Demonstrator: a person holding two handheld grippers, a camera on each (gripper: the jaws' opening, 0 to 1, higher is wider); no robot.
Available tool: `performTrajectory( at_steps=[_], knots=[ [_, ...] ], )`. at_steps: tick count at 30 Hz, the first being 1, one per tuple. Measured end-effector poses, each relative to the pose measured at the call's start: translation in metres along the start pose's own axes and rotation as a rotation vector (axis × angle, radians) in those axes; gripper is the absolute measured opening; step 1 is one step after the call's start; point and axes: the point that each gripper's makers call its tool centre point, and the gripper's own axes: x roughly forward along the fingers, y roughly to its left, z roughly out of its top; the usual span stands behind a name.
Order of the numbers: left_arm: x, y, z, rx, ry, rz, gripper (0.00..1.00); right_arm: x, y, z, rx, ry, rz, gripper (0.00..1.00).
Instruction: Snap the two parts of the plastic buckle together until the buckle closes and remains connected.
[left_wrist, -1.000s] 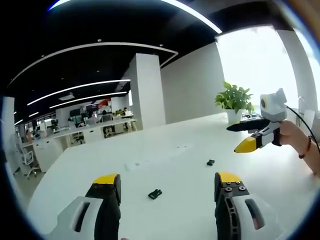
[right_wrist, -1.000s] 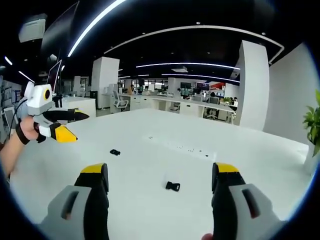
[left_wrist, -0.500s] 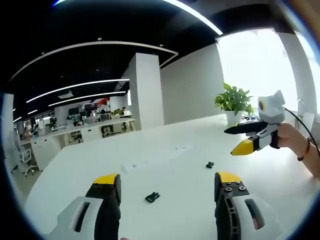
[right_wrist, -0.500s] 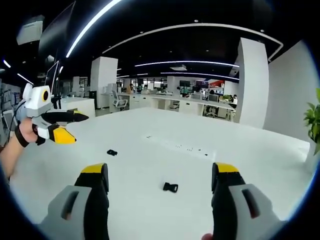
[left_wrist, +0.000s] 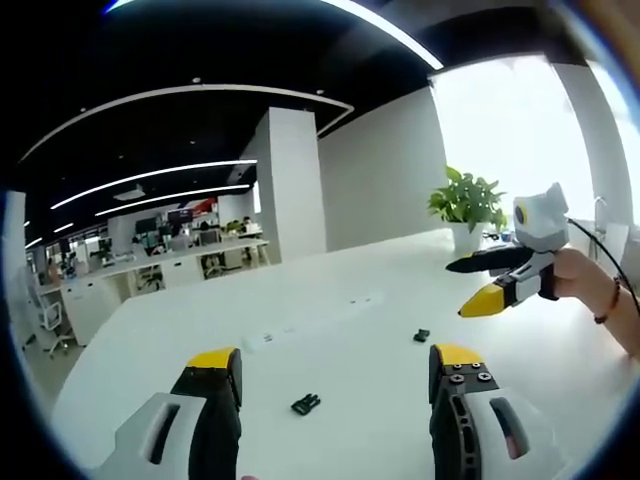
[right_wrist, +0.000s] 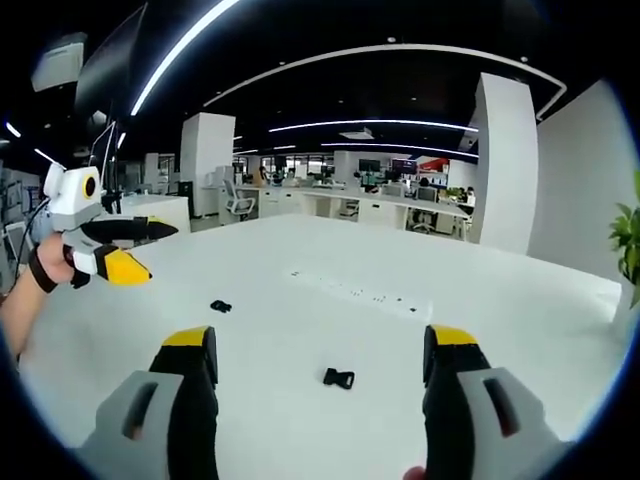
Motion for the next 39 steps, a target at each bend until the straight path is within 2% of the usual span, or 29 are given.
performTrajectory(
  at_steps=[14,27,35,39],
  knots=[
    [0.008,0.005,-0.001,-0.020,-0.004,0.005,0.77,0.008,-0.005,-0.016,0.027,0.030,-0.003,0.83],
    [0.008,0.010,-0.004,-0.017,0.002,0.015,0.75,0.007,-0.003,-0.011,0.031,0.009,0.002,0.83],
    [0.008,0.010,-0.009,-0.006,0.000,0.006,0.75,0.007,-0.004,-0.012,0.036,-0.003,0.012,0.79],
    [0.009,0.011,-0.010,-0.033,-0.002,-0.006,0.75,0.008,-0.005,-0.014,0.042,0.000,0.011,0.79]
  ],
)
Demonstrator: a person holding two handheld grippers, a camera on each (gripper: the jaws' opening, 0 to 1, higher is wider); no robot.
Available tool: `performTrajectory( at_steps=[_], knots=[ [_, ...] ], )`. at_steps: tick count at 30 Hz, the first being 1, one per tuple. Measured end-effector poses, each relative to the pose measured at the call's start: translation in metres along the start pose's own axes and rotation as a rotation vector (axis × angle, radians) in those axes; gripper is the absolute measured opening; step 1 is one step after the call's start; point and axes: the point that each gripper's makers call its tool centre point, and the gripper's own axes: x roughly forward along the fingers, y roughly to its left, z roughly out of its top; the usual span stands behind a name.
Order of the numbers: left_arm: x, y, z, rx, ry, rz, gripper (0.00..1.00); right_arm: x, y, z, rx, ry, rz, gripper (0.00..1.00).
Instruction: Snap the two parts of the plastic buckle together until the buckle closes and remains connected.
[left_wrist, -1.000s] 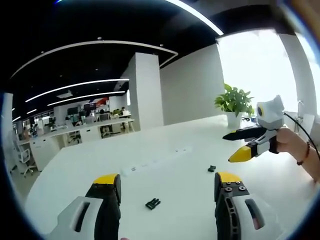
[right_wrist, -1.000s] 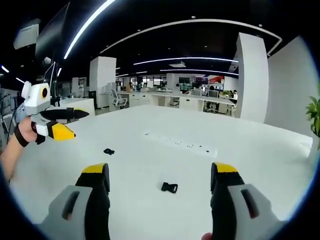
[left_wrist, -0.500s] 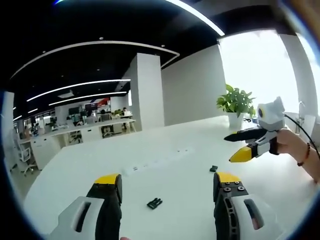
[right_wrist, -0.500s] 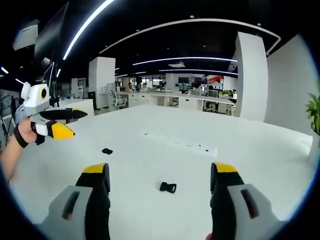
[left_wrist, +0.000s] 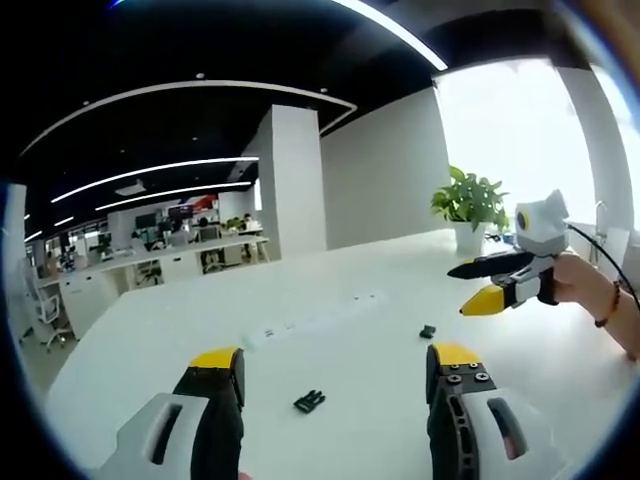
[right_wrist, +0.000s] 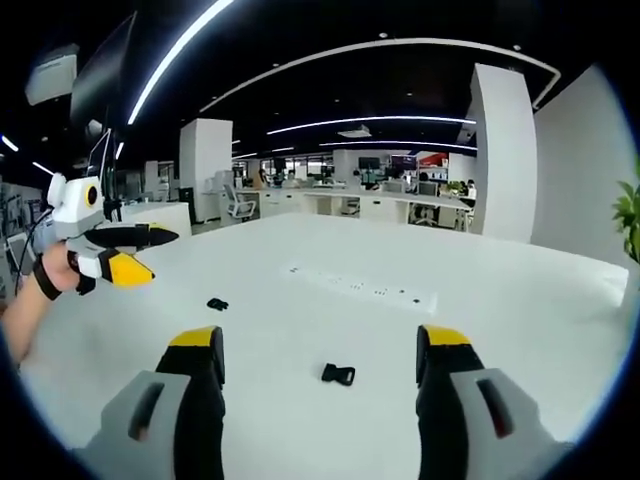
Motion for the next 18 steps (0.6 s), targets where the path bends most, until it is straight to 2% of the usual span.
performTrajectory(
  at_steps=[18],
  knots=[
    [0.001,0.004,-0.010,-0.025,0.002,0.003,0.74,-0.003,0.004,-0.006,0.010,0.000,-0.002,0.78]
  ],
)
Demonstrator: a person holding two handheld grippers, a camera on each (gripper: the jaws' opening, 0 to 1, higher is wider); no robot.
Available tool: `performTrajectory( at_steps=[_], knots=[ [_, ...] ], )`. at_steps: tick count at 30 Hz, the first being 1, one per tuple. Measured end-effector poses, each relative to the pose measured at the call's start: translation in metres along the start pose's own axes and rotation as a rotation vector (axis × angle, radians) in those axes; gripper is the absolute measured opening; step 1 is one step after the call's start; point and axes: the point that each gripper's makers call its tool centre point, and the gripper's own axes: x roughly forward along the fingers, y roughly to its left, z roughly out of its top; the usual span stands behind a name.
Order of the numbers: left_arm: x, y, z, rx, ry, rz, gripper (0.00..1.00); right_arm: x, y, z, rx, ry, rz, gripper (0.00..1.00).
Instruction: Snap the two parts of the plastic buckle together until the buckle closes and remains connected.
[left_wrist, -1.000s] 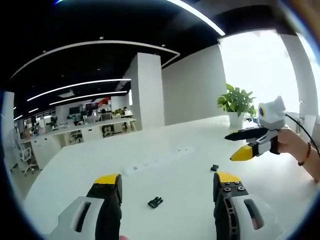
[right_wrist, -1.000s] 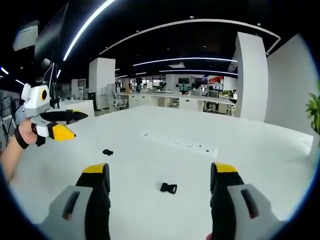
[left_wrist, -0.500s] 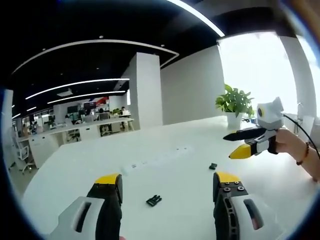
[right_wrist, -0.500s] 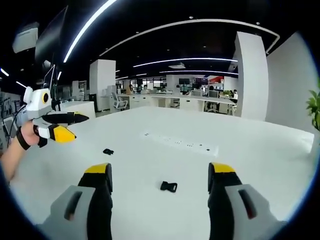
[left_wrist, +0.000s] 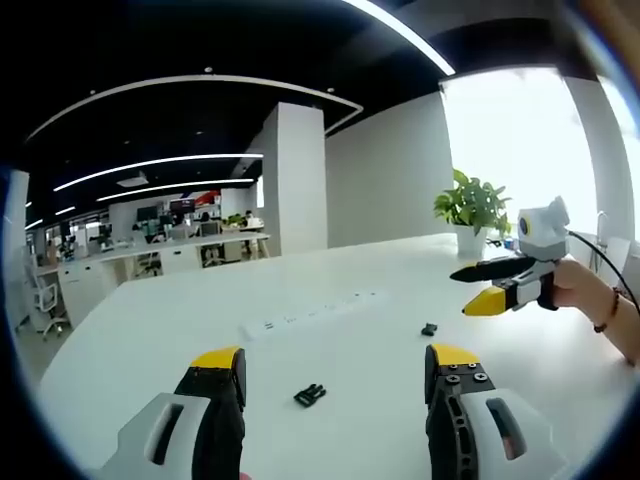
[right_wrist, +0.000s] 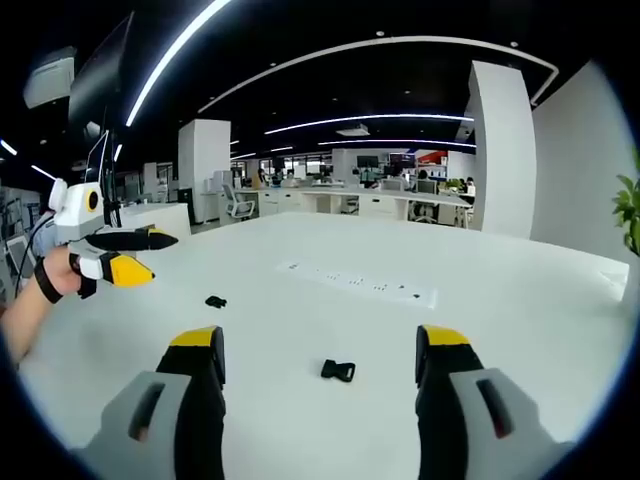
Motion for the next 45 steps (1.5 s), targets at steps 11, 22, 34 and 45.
performTrajectory(
  at_steps=[11,22,34,45],
  knots=[
    [0.002,-0.002,-0.004,0.004,-0.006,-0.012,0.73,0.000,0.003,-0.003,-0.006,0.012,0.006,0.78],
    [-0.002,-0.009,-0.015,0.004,0.017,-0.014,0.73,0.001,0.006,-0.008,-0.013,0.027,0.017,0.78],
    [-0.003,-0.009,-0.029,-0.001,0.052,-0.009,0.72,0.004,0.003,-0.012,-0.008,0.037,0.022,0.77],
    [-0.006,-0.013,-0.041,-0.003,0.068,-0.002,0.71,0.004,0.003,-0.017,-0.006,0.044,0.028,0.76]
  ],
)
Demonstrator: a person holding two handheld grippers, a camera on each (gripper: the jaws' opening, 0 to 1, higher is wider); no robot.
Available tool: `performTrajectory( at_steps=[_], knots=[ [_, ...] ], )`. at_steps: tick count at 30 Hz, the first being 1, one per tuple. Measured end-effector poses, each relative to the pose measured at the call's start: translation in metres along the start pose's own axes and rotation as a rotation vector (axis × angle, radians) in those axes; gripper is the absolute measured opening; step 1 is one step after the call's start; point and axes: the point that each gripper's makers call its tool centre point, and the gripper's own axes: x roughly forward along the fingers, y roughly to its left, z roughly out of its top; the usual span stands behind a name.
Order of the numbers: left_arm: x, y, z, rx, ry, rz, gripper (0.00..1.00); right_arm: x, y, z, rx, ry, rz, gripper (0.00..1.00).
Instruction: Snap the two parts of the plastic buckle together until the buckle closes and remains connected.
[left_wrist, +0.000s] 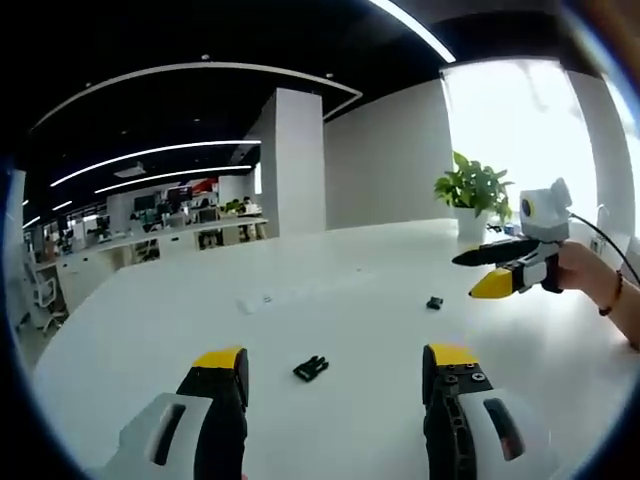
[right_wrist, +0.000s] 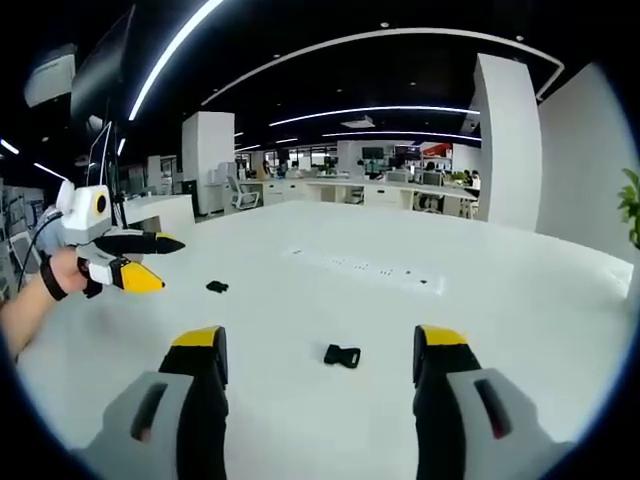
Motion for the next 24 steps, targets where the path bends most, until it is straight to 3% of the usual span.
performTrajectory(
  at_steps=[15,24],
  knots=[
    [0.004,-0.001,-0.008,-0.005,0.022,-0.011,0.71,0.002,0.000,-0.011,0.001,0.029,0.008,0.76],
    [0.007,0.010,-0.014,-0.021,0.045,-0.001,0.71,0.004,-0.002,-0.014,0.003,0.036,0.010,0.75]
  ],
)
